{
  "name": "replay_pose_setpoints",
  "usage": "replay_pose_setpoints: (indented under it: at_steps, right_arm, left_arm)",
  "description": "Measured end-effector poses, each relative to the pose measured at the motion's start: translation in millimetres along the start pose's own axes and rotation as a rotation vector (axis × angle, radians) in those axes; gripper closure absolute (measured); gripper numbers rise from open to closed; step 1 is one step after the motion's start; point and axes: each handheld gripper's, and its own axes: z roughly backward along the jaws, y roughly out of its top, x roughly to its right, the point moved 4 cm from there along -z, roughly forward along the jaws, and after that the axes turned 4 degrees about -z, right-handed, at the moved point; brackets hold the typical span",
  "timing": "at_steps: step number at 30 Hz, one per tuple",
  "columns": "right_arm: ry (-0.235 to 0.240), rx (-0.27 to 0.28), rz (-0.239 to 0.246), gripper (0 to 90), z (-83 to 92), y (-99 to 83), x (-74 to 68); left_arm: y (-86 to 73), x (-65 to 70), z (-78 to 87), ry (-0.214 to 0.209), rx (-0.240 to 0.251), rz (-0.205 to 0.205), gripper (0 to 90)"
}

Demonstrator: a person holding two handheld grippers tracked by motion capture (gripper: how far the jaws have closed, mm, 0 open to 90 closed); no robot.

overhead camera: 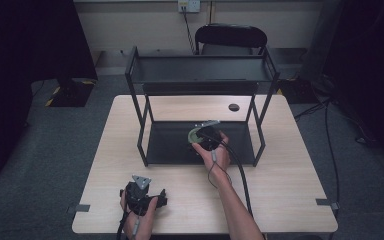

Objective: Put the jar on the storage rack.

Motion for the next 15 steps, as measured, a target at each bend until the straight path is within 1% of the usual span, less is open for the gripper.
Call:
replay_pose_setpoints:
  at_steps: [4,9,12,15]
  right_arm:
    - [0.003,-0.006,0.003,10.1,-0.1,0.6,0.3]
    - [0.031,-0.017,-0.025,5.0,-1.1,0.4,2.0]
    - [0.026,-0.022,-0.025,1.5,-1.3,-0.1,2.3]
    - [0.028,-0.017,-0.031,1.4,-1.0,0.4,2.7]
  left_arm:
    - [0.0,0.0,0.0,0.0,0.0,0.0,0.0]
    - [0.0,0.0,0.0,0.0,0.0,0.0,0.0]
    - [0.0,0.0,0.0,0.0,0.0,0.0,0.0]
    - [0.0,0.0,0.0,0.0,0.0,0.0,0.0]
